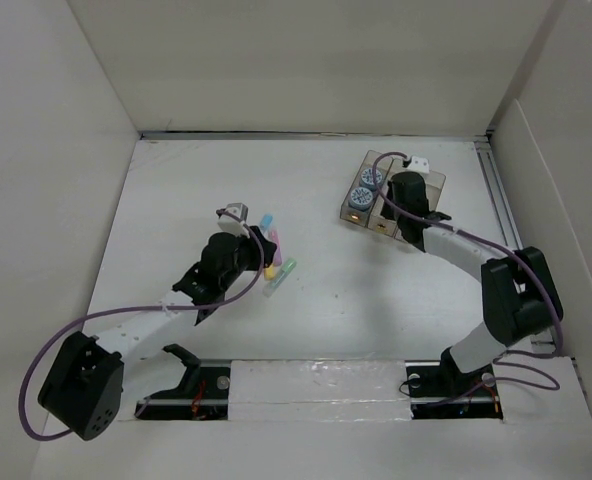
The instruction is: Organize the desk
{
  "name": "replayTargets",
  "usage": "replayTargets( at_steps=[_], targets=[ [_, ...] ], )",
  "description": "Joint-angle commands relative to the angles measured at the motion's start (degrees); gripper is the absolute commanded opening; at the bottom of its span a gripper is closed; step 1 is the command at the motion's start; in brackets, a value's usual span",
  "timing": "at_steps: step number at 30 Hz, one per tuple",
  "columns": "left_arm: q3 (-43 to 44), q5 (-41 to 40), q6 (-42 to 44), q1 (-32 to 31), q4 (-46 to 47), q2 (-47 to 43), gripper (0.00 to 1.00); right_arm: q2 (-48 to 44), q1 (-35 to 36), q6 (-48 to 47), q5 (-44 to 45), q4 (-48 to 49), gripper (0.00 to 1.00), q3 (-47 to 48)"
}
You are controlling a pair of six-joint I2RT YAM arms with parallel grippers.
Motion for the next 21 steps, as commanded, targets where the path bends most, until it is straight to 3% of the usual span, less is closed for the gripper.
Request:
replayTargets(
  at_steps=[1,4,5,8,12,13,15,16,17,18,20,21],
  targets=[
    [3.5,0.8,1.0,-0.1,-1.1,2.2,0.37,0.9,-0.6,0.6,-0.3,2.0,0.17,3.5],
    [4.7,1.2,1.3,-0.1,-3.3,4.0,0.37,1.0,-1.2,0.8,-2.0,2.5,0.4,3.6],
    [4.2,2.1,1.7,-0.1,-3.1,4.5,0.39,0.4,-1.2,0.9,-2.8,2.0,0.54,3.7],
    [3.1,5.2,2.6,-0.9,-3.3,5.2,0.46,-2.5,-1.2,1.0,-2.9,2.2,0.7,2.4],
    [3.9,-7.1,3.2,-9.3,-6.9,4.8,0.45,-9.8,1.1,1.6,-3.8,3.2,0.71,-1.2],
    [4.3,-9.3,2.9,-11.0,-8.9,5.1,0.45,-13.4,2.7,2.0,-4.0,3.6,0.7,-3.1],
    [5.3,-13.4,2.3,-13.8,-10.8,5.5,0.45,-17.6,4.7,2.4,-4.9,5.8,0.57,-6.0],
    [5.3,-13.9,1.7,-13.9,-11.9,5.8,0.46,-21.9,5.8,2.5,-5.7,6.5,0.46,-8.6],
    [4.9,-14.2,0.8,-13.9,-12.3,6.0,0.46,-24.1,8.0,2.3,-6.4,6.7,0.25,-10.0],
    [4.6,-14.3,0.4,-13.9,-12.4,6.6,0.45,-26.2,9.1,2.3,-6.9,6.9,0.17,-11.0],
    [4.1,-14.6,-0.9,-13.9,-13.0,7.0,0.45,-32.5,12.5,1.4,-7.0,6.5,0.07,-14.1],
    [4.2,-15.1,-1.5,-13.9,-13.4,7.8,0.45,-34.5,13.3,0.9,-6.4,6.1,0.07,-14.9]
  ],
)
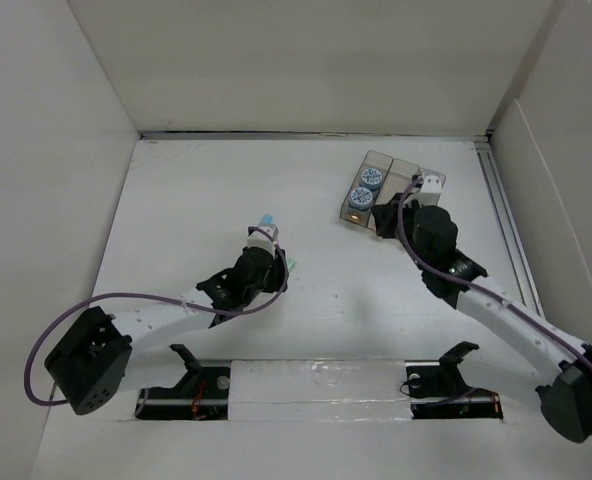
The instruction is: Organize the desk
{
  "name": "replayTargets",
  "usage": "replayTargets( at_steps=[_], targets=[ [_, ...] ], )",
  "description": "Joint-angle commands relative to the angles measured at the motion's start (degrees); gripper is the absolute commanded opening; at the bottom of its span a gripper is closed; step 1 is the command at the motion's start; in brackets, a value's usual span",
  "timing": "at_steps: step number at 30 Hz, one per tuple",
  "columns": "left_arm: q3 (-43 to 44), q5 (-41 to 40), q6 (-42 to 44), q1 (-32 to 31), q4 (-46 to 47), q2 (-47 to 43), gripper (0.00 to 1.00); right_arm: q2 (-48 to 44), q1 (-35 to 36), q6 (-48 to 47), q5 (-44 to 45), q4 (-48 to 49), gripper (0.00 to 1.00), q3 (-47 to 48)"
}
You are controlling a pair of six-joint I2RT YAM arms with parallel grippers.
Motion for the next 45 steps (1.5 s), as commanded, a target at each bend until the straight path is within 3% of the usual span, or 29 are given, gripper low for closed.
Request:
replayTargets(
  at_steps=[1,4,5,8,15,22,35,38,43,45],
  targets=[
    [1.6,-4.8,-2.7,0.0,-3.5,1.3,0.44,-6.9,3.5,-1.1,-0.6,2.2,0.08,-3.7],
    [2.9,-6.9,-3.6,0.0,-4.6,2.9,0.44,-12.7,5.0,-1.4,0.1,0.3,0.26,-5.7],
    [3.4,-6.7,-3.3,0.0,-4.6,3.3,0.44,-14.7,5.0,-1.4,0.2,0.1,0.37,-6.1],
    [4.4,-4.6,-2.7,0.0,-4.5,5.4,0.44,-16.4,5.6,-0.9,0.7,0.4,0.46,-7.8],
    [3.1,-2.3,-3.8,0.0,-4.2,7.4,0.36,-17.8,5.6,-0.1,1.5,1.4,0.48,-9.6],
    [2.8,-0.6,-3.1,-0.7,-3.9,8.8,0.37,-17.5,5.6,0.0,1.2,2.3,0.48,-10.1],
    [9.3,-5.9,-4.5,-2.4,-8.7,18.5,0.41,-18.3,5.6,-0.2,0.9,1.9,0.49,-10.2],
    [9.7,-5.0,-4.2,-2.9,-7.9,19.1,0.34,-18.9,5.6,-0.1,1.2,1.9,0.49,-10.2],
    [10.5,-6.9,-5.0,-4.6,-8.8,20.3,0.02,-19.9,5.6,-0.2,1.4,1.5,0.49,-10.2],
    [11.6,-8.1,-5.4,-6.0,-9.5,20.3,0.0,-21.4,5.6,-0.1,1.7,1.0,0.49,-10.1]
  ],
)
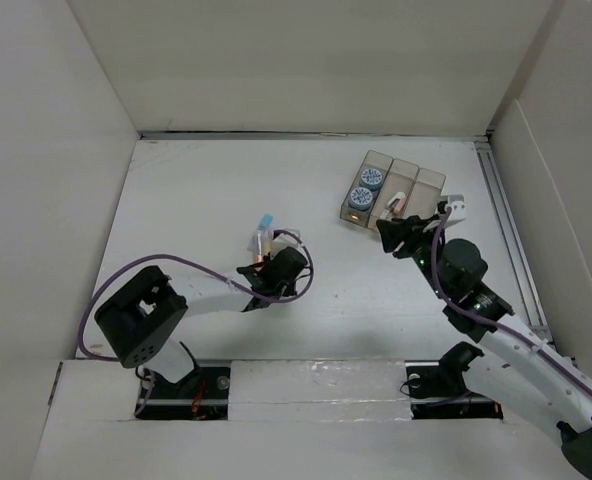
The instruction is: Organize the desk
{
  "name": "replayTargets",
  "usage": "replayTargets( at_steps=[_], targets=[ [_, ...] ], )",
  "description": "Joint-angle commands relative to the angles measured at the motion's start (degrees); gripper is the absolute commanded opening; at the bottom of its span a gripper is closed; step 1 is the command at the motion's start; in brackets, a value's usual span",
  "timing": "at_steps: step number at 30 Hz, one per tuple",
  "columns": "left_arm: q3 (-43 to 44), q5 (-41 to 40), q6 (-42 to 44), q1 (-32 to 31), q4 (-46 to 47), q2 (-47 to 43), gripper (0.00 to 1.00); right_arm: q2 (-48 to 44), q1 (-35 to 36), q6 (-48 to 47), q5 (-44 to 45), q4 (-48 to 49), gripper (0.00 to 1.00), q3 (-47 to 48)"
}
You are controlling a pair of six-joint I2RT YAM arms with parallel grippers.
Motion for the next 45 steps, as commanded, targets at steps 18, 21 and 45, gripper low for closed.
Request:
replayTargets(
  at_steps=[18,21,45],
  targets=[
    [40.1,24.3,2.5,-7.3,7.1,15.9,0.0,-19.2,0.7,-0.3,1.3,-6.3,0.53,9.6],
    [48.1,25.9,1.5,-7.3,8.9,22.9,0.0,-18.8,0.7,-0.6,0.9,-6.9,0.53,10.7],
    [82.6,19.1,-3.6,-4.5,13.2,52.8,0.05,-21.3,0.7,-0.4,2.9,-6.3,0.53,6.8]
  ],
)
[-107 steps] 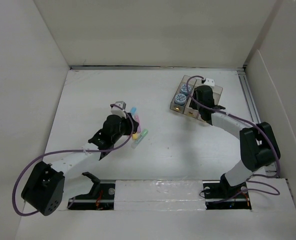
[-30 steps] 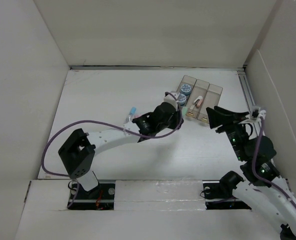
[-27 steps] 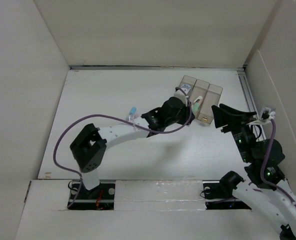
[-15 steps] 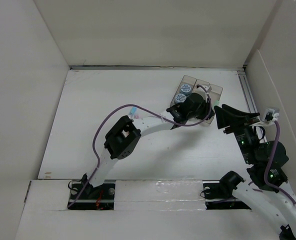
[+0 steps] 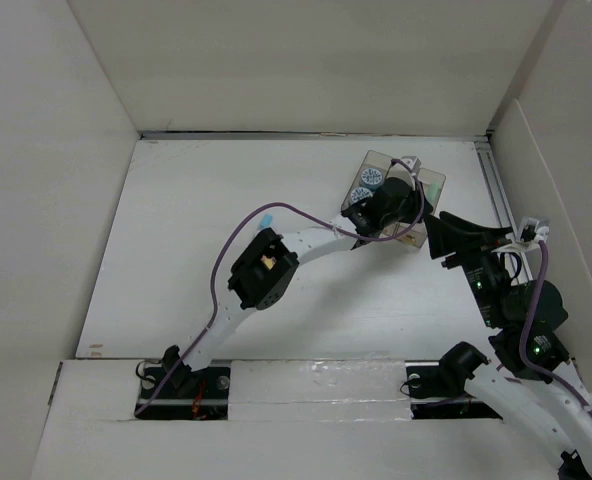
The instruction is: Organize the desk
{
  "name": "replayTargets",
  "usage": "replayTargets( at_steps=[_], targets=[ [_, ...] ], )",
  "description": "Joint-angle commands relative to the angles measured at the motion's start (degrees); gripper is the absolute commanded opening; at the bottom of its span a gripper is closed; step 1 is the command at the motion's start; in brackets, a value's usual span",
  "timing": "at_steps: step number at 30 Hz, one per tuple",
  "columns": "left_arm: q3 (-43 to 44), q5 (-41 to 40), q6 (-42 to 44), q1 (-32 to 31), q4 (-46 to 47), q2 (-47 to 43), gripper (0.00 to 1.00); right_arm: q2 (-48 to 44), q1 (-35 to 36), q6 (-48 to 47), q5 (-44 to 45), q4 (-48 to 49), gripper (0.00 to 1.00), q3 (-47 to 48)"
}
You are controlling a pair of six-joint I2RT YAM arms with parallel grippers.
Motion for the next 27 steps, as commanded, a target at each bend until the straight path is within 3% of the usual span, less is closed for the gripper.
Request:
replayTargets(
  at_steps=[1,12,16,17,22,24,27],
  targets=[
    [5.0,-3.0,0.6,0.5,1.5,1.0,0.06,-0.4,0.4,-0.2,1.2,1.3,0.53,-0.4],
    [8.9,-5.2,4.0,0.5,0.6,4.1,0.24,0.4,0.4,-0.2,0.9,1.9,0.53,-1.0],
    [8.5,-4.9,5.1,0.5,0.4,3.1,0.41,0.4,0.4,-0.1,1.2,2.3,0.53,-1.6],
    [6.7,-5.2,6.8,0.5,1.1,1.0,0.52,0.2,0.4,-0.2,1.2,2.3,0.53,-1.6],
    [3.5,-9.0,11.2,0.5,1.1,-4.7,0.54,-0.5,0.4,-0.1,1.5,2.7,0.52,-2.3],
    [-1.7,-10.5,13.1,0.5,2.5,-9.7,0.51,-1.2,0.4,-0.2,1.5,2.9,0.51,-2.7],
    [-13.0,-12.8,13.5,2.6,4.8,-18.8,0.45,-2.0,0.4,-0.1,2.0,3.3,0.38,-3.5]
  ],
)
